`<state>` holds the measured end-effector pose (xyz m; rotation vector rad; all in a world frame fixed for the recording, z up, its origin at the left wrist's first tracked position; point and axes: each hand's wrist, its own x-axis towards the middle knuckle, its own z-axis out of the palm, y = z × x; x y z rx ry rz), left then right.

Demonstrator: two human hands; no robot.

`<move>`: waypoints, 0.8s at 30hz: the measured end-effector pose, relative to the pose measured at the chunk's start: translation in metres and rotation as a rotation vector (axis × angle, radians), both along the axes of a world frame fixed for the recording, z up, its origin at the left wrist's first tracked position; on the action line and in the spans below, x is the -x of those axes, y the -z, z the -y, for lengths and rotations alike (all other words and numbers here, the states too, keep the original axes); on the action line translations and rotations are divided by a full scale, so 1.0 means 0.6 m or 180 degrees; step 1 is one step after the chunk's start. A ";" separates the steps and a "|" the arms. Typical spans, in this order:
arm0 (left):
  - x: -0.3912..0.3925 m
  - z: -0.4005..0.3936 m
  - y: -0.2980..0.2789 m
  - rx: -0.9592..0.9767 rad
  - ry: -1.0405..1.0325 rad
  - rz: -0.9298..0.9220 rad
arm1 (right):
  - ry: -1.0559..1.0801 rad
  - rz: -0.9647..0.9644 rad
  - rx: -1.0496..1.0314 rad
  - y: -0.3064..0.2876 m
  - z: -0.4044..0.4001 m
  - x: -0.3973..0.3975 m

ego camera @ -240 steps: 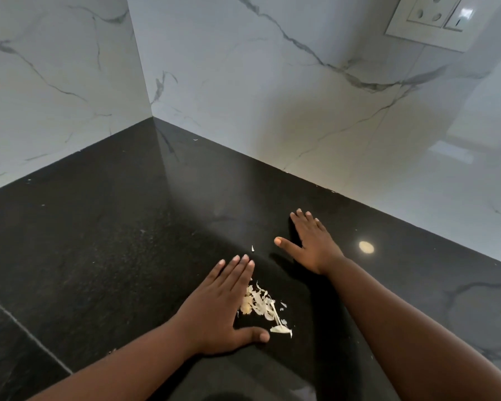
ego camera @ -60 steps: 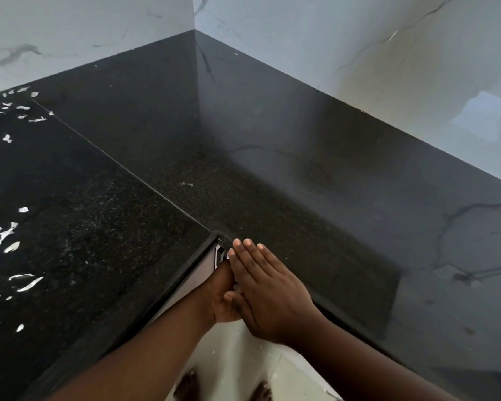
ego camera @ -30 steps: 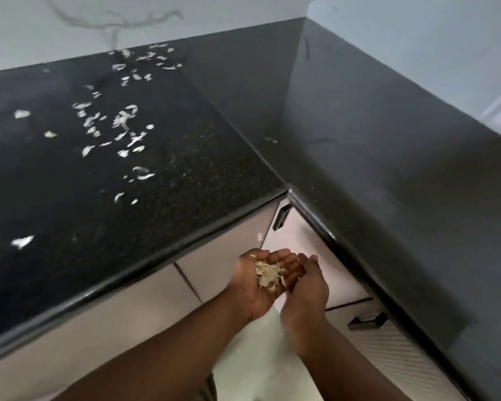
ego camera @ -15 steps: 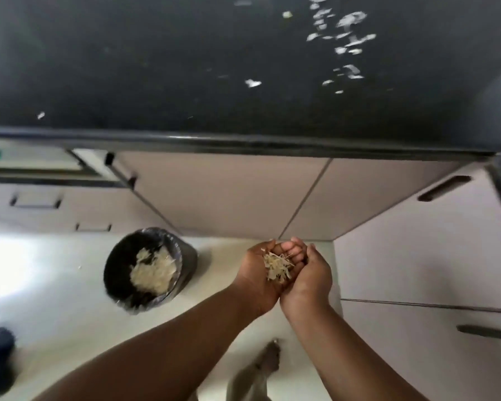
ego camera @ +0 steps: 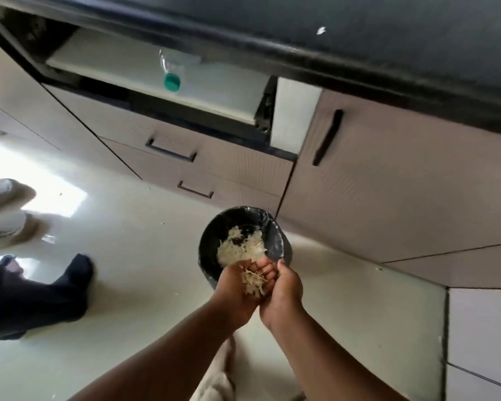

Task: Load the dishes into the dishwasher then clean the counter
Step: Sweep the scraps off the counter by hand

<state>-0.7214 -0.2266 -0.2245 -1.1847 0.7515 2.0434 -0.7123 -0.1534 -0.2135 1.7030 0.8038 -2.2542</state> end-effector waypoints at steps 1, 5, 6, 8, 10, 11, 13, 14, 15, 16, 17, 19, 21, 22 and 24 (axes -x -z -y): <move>0.015 0.016 0.021 0.0041 0.0033 0.0002 | -0.0076 0.0050 0.0033 0.019 0.016 0.015; 0.072 0.059 0.093 0.0411 0.0366 0.0102 | -0.0477 0.0187 0.0191 0.118 0.049 0.069; 0.085 0.066 0.107 0.0489 0.0428 0.0114 | -0.0540 0.0205 0.0185 0.143 0.051 0.079; 0.107 0.079 0.141 0.0707 0.0482 0.0133 | -0.0633 0.0314 0.0043 0.195 0.052 0.097; 0.126 0.090 0.169 0.0885 0.0624 0.0167 | -0.0785 0.0444 -0.0157 0.236 0.050 0.110; 0.134 0.093 0.179 0.0949 0.0749 0.0200 | -0.0874 0.0496 -0.0245 0.248 0.048 0.116; 0.143 0.100 0.182 0.0978 0.1143 0.0319 | -0.1142 0.0621 -0.0415 0.267 0.043 0.122; 0.147 0.103 0.182 0.0948 0.1328 0.0370 | -0.1285 0.0677 -0.0469 0.273 0.040 0.123; 0.151 0.106 0.186 0.0948 0.1487 0.0396 | -0.1390 0.0713 -0.0483 0.276 0.037 0.124; 0.155 0.107 0.186 0.0989 0.1615 0.0407 | -0.1470 0.0726 -0.0483 0.277 0.033 0.125; 0.158 0.106 0.186 0.1052 0.1681 0.0386 | -0.1531 0.0715 -0.0482 0.275 0.030 0.125; 0.159 0.103 0.181 0.1071 0.1688 0.0274 | -0.1658 0.0617 -0.0550 0.261 0.026 0.125; 0.153 0.097 0.179 0.1287 0.1755 0.0101 | -0.2020 0.0530 -0.0999 0.252 0.025 0.121; 0.147 0.094 0.180 0.1537 0.1945 -0.0086 | -0.2429 0.0445 -0.1390 0.247 0.025 0.116; 0.127 0.091 0.185 0.2344 0.2933 -0.0688 | -0.3663 0.0230 -0.2308 0.238 0.021 0.097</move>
